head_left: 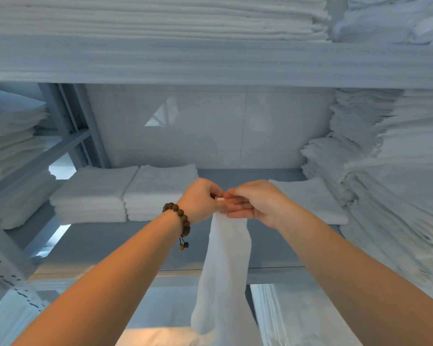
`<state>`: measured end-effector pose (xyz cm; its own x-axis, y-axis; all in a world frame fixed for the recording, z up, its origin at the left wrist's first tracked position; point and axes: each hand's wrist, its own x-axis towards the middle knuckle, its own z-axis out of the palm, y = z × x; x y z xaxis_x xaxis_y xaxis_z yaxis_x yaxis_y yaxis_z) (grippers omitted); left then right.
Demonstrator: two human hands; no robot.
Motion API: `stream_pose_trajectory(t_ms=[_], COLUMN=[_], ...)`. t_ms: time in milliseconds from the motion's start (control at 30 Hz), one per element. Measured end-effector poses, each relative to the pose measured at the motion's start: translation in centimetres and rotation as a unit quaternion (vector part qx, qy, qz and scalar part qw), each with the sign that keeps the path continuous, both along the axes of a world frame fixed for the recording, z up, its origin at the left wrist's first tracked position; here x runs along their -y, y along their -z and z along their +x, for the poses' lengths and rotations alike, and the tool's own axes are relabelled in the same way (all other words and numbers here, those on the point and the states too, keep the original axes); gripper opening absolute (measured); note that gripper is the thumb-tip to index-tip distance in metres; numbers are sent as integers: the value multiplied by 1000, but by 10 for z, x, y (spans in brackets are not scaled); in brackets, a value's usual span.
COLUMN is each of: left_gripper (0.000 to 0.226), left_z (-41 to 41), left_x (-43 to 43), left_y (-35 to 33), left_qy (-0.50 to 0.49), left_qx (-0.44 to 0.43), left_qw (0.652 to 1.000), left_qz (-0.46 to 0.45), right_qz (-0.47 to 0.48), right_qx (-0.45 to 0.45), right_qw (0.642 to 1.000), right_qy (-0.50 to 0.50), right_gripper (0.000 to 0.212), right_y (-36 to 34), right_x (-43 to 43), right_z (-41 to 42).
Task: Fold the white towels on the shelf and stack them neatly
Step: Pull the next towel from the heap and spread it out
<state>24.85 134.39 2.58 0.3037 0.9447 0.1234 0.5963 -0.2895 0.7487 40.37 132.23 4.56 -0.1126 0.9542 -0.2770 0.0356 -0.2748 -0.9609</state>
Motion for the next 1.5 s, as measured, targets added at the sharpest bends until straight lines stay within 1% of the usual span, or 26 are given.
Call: stream_pose_trajectory(t_ms=[100,200,267,333,400,500,567,633,733,800,867,933,1067,1133,1200,1300,1433,1500], left_gripper=[11,14,14,12,12,9,8,5,4,4,4,4,10,12,12,9,8,6], left_z=[-12,-26,-34,-41,-47,-58,-66,-73,-85,-94,-100,-103,-106,-108,-111,-122,-143,-152], left_x=[-4,-4,-4,-4,-3,1,4,6,9,11,11,12,16,17,16,14,15,15], left_y=[-11,-23,-31,-38,-46,-57,-64,-67,-69,-68,-66,-65,-65,-66,-66,-60,-45,-34], left_qy=[4,37,58,59,58,64,68,63,50,36,21,10,-4,-5,-6,-20,-2,14], left_qx=[3,-17,-23,-16,-20,-24,-23,-29,-37,-39,-42,-43,-35,-37,-48,-101,-200,-240], left_qw=[1000,999,998,998,997,996,996,995,995,994,994,993,989,986,985,976,953,944], left_qz=[-2,13,27,35,48,55,59,67,81,92,101,112,145,159,166,193,228,227], right_qz=[52,122,162,178,169,163,164,179,188,183,195,203,193,198,205,223,254,266], right_qx=[48,115,215,310,360,397,403,397,347,311,275,261,291,318,338,367,395,381], right_qw=[998,985,960,922,896,877,874,874,899,917,926,924,907,895,890,879,869,878], right_qy=[-1,-27,-84,-152,-197,-217,-218,-215,-190,-172,-172,-192,-235,-241,-228,-205,-158,-115], right_gripper=[22,23,20,23,35,48,48,38,19,12,18,23,36,33,26,18,17,13], right_y=[-4,3,13,27,42,63,70,73,74,72,71,72,81,86,89,91,77,64], right_x=[-6,-13,-16,-19,-21,-21,-21,-22,-23,-20,-15,-10,-2,2,4,3,0,-3], right_z=[12,30,40,45,48,52,52,53,53,51,48,42,33,28,24,21,31,37])
